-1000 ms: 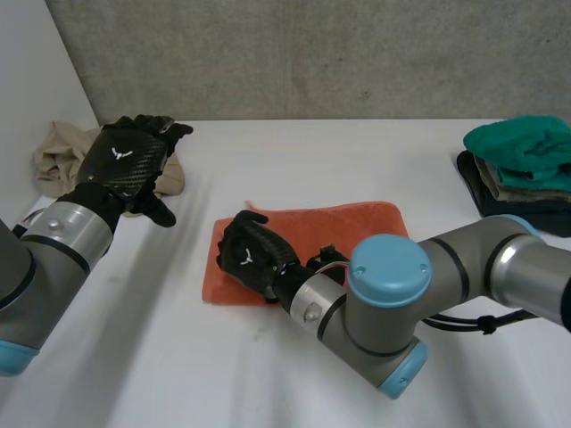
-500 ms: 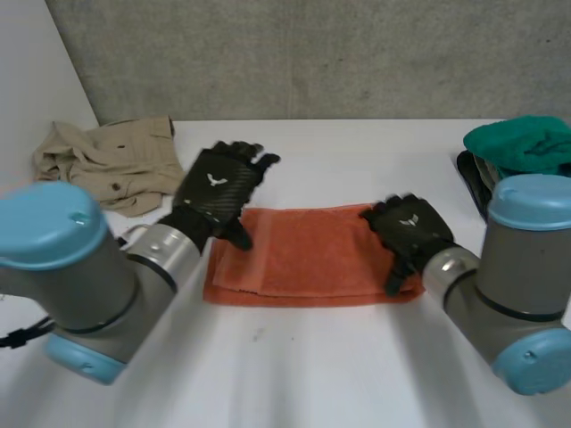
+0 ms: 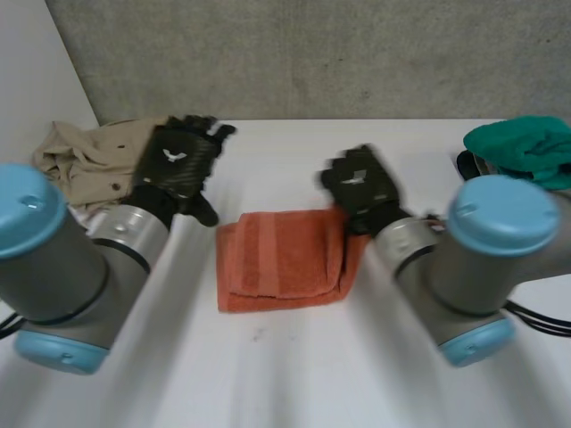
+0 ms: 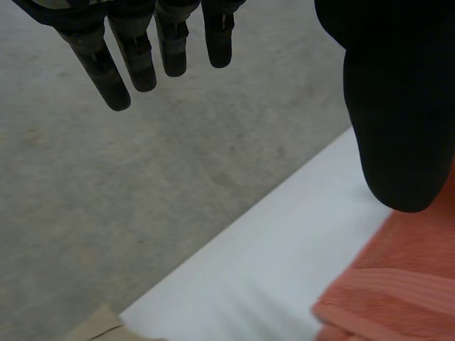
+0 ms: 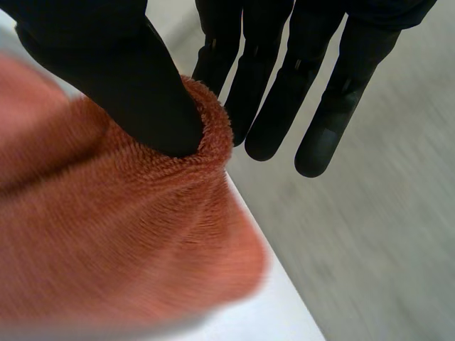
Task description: Fold the laundry.
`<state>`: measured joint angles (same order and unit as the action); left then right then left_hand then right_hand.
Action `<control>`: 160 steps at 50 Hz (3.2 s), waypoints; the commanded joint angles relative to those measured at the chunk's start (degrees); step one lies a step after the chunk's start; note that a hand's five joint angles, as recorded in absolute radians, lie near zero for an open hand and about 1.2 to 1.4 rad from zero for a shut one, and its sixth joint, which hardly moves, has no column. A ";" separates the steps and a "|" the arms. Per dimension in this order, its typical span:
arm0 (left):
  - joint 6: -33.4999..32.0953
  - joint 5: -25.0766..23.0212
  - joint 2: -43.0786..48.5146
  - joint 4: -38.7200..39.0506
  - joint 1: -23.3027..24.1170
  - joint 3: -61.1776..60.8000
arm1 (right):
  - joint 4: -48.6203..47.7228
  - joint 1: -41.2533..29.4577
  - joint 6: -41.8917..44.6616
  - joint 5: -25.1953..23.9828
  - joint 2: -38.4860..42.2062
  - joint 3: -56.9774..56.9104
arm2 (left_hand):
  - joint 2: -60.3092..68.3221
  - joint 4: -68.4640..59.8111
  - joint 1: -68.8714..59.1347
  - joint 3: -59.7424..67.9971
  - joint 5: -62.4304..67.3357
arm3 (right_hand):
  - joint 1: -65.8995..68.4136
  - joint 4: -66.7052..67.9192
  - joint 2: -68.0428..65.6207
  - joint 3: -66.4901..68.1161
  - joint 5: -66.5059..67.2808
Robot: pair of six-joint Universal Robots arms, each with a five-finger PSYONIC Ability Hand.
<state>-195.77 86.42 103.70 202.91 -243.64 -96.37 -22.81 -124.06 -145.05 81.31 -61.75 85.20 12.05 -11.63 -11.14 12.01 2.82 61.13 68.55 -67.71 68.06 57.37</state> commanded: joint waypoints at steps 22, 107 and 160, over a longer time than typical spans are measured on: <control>4.51 7.70 7.29 -3.38 7.11 9.34 | 17.70 -3.13 -24.22 7.99 5.76 -16.55 | 0.35 -0.77 -1.26 0.39 -0.42 | -51.13 -58.55 57.71 -58.06 -57.37; 5.57 -22.00 12.49 -28.45 2.11 33.17 | -4.87 -7.35 -5.86 7.55 16.59 -16.99 | 0.01 -0.44 -0.93 0.05 -0.76 | 18.87 11.45 -12.29 11.94 12.63; 10.58 -19.10 9.42 -27.48 5.28 34.32 | -22.27 51.81 -20.79 -28.30 17.19 -17.43 | 0.01 -0.44 -0.93 0.05 -0.76 | 18.87 11.45 -12.29 11.94 12.63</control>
<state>-185.25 67.33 113.62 175.43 -238.69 -62.28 -45.62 -73.26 -161.49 54.22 -40.65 67.14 12.06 -11.63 -11.08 12.01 2.82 56.22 68.56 -65.23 66.47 53.74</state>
